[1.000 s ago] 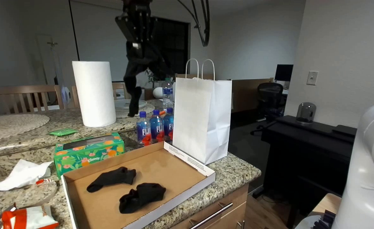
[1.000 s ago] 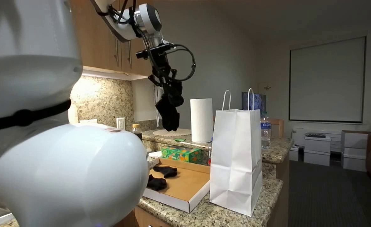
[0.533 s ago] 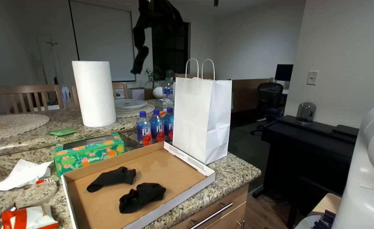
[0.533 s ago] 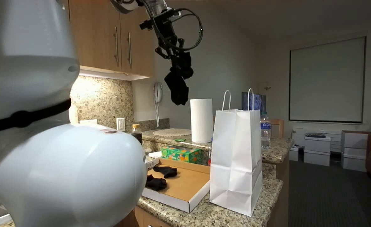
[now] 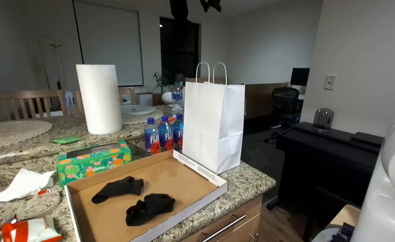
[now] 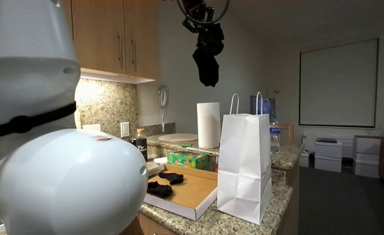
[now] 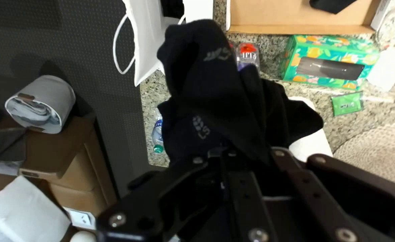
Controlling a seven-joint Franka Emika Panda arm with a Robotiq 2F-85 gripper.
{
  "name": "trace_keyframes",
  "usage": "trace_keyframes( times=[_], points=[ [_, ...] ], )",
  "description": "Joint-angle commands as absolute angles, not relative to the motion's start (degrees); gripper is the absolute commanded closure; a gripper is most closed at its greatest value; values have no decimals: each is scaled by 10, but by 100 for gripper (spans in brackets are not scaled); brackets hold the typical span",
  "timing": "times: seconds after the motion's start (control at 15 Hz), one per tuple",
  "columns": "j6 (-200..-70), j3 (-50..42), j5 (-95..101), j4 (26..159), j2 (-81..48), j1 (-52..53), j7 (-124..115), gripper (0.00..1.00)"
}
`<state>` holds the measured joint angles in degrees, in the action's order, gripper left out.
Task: Put the black socks in the white bag
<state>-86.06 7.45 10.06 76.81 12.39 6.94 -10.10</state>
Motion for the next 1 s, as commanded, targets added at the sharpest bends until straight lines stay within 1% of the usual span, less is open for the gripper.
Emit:
trace_keyframes(
  times=[0.0,0.27,0.67,0.8,0.93],
  points=[
    [-854,29,52,766,141,43,-144,92],
    [-867,-14,20,787,148,21,-200,92],
    [-880,-48,3,840,128,16,-244,92],
    [-884,-53,0,857,118,18,-251,92],
    [-882,-32,2,864,103,-2,-254,92]
  ],
)
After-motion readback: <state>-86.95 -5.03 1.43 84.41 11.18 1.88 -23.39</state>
